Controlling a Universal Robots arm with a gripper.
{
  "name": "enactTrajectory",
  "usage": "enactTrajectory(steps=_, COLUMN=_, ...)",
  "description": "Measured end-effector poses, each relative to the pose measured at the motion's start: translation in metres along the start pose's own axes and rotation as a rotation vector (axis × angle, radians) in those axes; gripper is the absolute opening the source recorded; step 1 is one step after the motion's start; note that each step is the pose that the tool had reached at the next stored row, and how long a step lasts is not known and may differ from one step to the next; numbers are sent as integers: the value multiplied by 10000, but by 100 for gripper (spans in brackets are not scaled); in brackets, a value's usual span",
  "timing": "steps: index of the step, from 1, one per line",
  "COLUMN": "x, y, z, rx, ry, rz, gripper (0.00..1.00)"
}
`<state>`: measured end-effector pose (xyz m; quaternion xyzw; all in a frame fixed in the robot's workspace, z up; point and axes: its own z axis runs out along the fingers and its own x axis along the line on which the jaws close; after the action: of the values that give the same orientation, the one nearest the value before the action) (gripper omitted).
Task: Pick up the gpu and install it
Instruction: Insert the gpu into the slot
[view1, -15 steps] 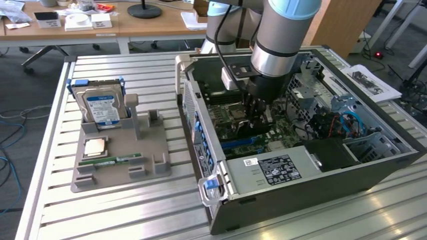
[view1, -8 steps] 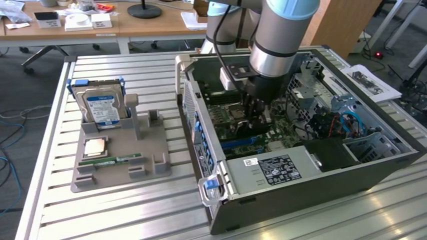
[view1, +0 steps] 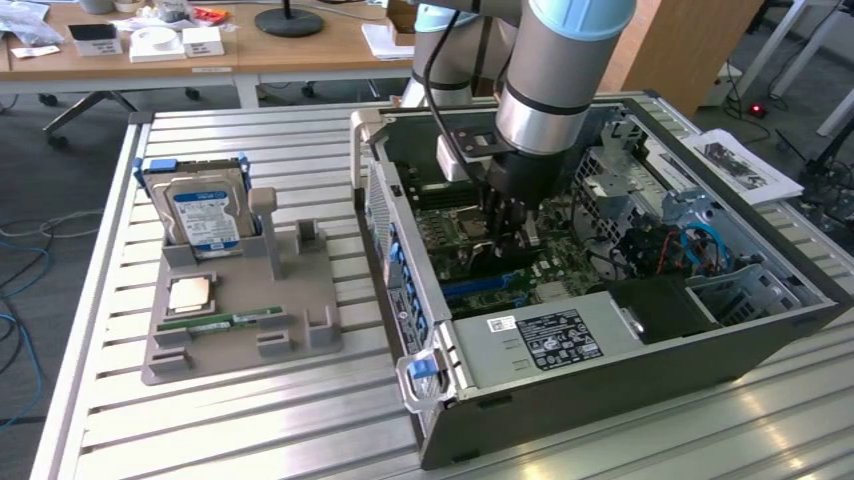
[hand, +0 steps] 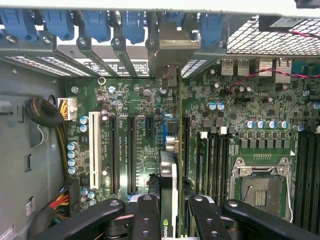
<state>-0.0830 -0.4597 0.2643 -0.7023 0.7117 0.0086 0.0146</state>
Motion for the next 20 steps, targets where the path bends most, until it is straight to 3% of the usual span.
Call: enactTrajectory(steps=20, x=18, y=51, z=28, rx=0, ry=1, rz=2, gripper=27)
